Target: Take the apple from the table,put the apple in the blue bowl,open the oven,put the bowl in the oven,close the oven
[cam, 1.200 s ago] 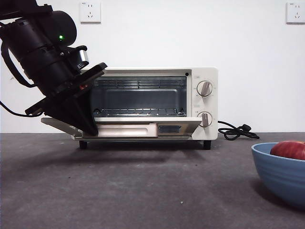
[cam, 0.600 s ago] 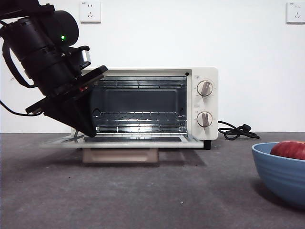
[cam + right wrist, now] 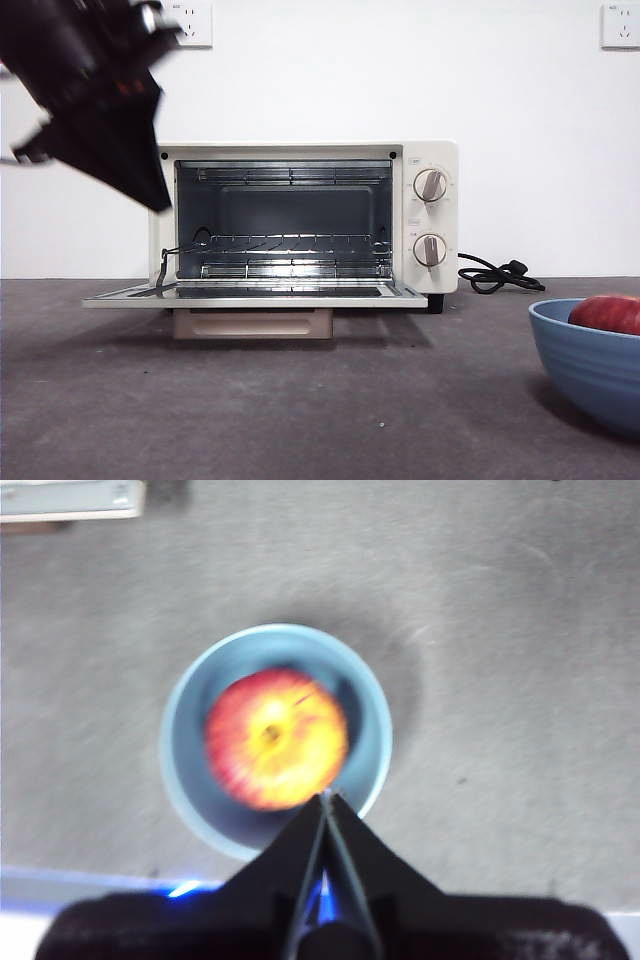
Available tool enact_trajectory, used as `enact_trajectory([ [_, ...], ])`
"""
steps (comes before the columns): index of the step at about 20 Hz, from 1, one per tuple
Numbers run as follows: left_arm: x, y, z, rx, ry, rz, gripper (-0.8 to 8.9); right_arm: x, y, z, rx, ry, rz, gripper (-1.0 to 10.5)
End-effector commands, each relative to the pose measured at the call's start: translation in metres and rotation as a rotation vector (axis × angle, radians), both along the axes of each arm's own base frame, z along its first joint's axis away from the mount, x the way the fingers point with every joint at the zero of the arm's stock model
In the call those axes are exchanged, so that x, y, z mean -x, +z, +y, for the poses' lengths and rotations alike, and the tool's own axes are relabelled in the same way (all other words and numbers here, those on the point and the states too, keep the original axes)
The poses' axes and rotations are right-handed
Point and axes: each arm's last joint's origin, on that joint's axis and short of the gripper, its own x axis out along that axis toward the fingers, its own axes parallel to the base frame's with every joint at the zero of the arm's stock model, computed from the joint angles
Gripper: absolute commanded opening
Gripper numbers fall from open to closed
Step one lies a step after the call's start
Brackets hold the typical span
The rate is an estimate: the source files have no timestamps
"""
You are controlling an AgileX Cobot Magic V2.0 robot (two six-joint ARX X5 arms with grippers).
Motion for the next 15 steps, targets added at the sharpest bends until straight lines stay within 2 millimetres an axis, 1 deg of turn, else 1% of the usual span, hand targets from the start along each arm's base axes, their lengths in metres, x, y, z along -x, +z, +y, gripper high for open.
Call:
enact_trajectory([
  [1, 0.019, 0.019, 0.007, 0.011, -0.022, -0.04, -0.05, -0.015, -0.008, -0.005, 0.028, 0.011, 0.035, -0.1],
  [2, 0.029, 0.028, 0.012, 0.019, -0.023, -0.061, -0.05, -0.023, -0.012, -0.008, 0.017, 0.028, 0.064, -0.1],
  [5, 0.054, 0.049, 0.022, 0.044, -0.022, -0.121, -0.05, -0.042, -0.026, -0.017, -0.054, 0.078, 0.16, -0.1],
  [7, 0.068, 0.059, 0.028, 0.06, -0.019, -0.156, -0.05, -0.053, -0.036, -0.019, -0.032, 0.064, 0.21, 0.1],
  [8, 0.076, 0.064, 0.031, 0.068, -0.016, -0.171, -0.05, -0.059, -0.041, -0.019, -0.015, 0.057, 0.224, 0.6],
  [10, 0.086, 0.07, 0.035, 0.078, -0.015, -0.194, -0.05, -0.067, -0.049, -0.018, -0.006, 0.054, 0.252, 2.4],
  [11, 0.089, 0.071, 0.036, 0.079, -0.015, -0.197, -0.05, -0.071, -0.052, -0.018, -0.008, 0.056, 0.261, 2.6],
  [15, 0.098, 0.073, 0.04, 0.075, -0.015, -0.187, -0.05, -0.083, -0.067, -0.016, 0.006, 0.063, 0.32, 2.6],
])
